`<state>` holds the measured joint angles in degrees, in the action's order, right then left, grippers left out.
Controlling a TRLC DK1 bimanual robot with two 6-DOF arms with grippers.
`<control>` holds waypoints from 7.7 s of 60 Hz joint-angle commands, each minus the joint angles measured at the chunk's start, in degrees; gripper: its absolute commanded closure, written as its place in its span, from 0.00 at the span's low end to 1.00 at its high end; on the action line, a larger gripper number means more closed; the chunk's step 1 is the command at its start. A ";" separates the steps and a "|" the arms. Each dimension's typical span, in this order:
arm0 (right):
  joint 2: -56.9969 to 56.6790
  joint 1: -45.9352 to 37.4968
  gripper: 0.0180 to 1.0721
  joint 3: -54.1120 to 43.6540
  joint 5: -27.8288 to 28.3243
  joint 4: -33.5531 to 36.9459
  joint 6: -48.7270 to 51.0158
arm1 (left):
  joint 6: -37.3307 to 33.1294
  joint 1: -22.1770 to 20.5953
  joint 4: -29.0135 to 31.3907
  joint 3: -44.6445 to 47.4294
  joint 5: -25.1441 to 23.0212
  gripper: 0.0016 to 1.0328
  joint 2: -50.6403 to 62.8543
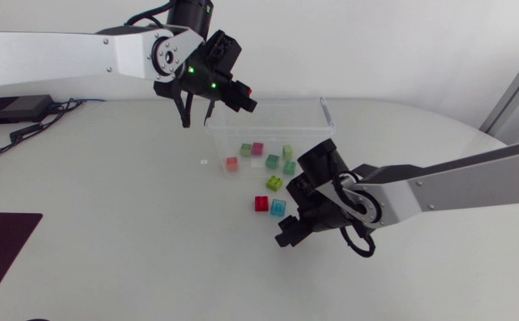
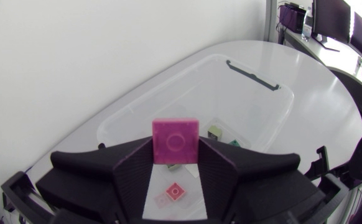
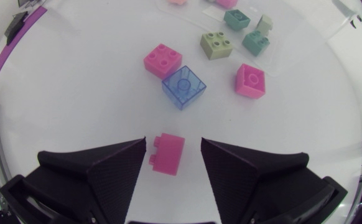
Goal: Pick up the duplo bricks and place them in the container
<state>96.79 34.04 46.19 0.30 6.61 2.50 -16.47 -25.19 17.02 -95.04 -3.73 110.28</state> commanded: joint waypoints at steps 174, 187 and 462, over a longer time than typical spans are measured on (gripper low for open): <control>-22.09 -20.24 0.17 -1.19 12.27 3.94 2.68 | -36.18 -6.98 25.52 -2.16 -12.36 0.37 20.15; -22.61 -19.80 0.17 -7.08 13.68 2.00 3.21 | -35.74 -8.82 26.93 -3.30 -8.93 0.66 22.08; -9.43 -26.84 0.07 0.56 21.50 -13.29 18.15 | 6.89 -14.27 5.13 3.11 7.86 0.33 16.72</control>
<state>88.47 8.21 50.26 21.21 -5.67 19.05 -12.05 -38.98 21.34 -90.08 3.57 124.92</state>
